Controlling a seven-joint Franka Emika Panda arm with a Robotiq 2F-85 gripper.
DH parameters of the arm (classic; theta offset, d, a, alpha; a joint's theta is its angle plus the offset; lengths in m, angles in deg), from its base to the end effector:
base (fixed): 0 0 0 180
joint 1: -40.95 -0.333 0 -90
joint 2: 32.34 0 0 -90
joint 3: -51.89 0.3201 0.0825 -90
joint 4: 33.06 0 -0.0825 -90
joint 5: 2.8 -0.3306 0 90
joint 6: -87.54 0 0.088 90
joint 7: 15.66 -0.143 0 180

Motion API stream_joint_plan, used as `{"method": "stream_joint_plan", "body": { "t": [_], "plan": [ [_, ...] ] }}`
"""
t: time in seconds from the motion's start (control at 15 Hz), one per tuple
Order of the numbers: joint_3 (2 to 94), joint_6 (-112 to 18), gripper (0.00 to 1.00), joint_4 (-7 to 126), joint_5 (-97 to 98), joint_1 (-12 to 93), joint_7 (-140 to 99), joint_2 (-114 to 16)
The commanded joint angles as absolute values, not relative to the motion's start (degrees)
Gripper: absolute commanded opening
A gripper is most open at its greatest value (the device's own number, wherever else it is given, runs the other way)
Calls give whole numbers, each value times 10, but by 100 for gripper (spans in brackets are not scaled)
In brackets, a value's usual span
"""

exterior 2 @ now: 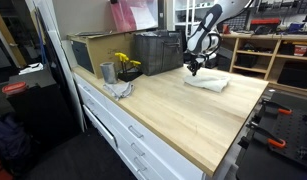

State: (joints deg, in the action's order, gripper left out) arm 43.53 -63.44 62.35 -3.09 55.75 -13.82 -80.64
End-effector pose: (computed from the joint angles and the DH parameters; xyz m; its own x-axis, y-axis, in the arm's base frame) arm 0.6137 -0.2505 0.1406 0.9434 -0.3059 0.1280 -0.3200 -0.9410 0.1097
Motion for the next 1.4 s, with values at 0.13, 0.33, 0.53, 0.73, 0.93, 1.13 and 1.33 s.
{"method": "stream_joint_plan", "body": {
  "t": [0.13,0.33,0.53,0.73,0.93,1.13,1.33],
  "plan": [
    [437,-608,0,601,-50,565,-147,-796],
    [427,-619,0,593,-47,560,-157,-796],
    [414,-631,0,582,-41,553,-175,-799],
    [391,-638,14,569,-32,540,-201,-806],
    [376,-638,43,570,-26,529,-219,-803],
    [402,-601,65,590,-43,544,-196,-773],
    [453,-549,86,627,-69,572,-141,-736]
  ]
}}
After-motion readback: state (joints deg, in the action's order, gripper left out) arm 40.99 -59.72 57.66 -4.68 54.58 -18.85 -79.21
